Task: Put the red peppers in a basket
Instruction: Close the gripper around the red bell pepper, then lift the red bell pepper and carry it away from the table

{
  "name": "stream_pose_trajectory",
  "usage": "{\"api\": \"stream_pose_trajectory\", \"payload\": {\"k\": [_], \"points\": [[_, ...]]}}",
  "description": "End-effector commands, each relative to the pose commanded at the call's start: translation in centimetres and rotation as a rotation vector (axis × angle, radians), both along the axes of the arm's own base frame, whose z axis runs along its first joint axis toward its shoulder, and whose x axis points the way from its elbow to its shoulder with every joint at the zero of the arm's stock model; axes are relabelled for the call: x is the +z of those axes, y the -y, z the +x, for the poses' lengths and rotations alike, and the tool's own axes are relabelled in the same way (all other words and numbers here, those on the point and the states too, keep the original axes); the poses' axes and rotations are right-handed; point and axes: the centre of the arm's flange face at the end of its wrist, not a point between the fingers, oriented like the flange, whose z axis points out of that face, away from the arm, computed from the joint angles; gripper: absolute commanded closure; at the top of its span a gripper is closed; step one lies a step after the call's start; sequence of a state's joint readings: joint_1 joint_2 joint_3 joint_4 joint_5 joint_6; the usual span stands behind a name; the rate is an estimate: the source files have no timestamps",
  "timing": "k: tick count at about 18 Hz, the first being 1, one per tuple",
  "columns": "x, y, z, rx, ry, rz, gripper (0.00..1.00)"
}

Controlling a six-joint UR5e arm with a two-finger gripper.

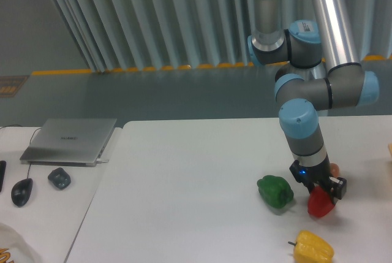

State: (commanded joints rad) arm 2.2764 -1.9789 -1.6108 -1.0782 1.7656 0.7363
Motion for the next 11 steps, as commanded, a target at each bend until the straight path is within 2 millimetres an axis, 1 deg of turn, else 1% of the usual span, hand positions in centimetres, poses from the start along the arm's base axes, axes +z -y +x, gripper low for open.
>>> {"api": "stream_pose_trajectory", "payload": {"k": [2, 5, 7, 8, 11], "points": [[2.5, -0.3, -0.3, -0.013, 0.006, -0.010, 0.79], [5.7, -0.3, -0.6, -0.141, 0.018, -0.030, 0.78], [6.8, 0.4, -1.2, -0.207, 0.015, -0.034, 0.77], [7.0, 0.8, -1.6, -0.229, 0.019, -0.038, 0.77], [8.4, 2.5, -2.8, -0.389, 0.058, -0.044, 0.77]]}}
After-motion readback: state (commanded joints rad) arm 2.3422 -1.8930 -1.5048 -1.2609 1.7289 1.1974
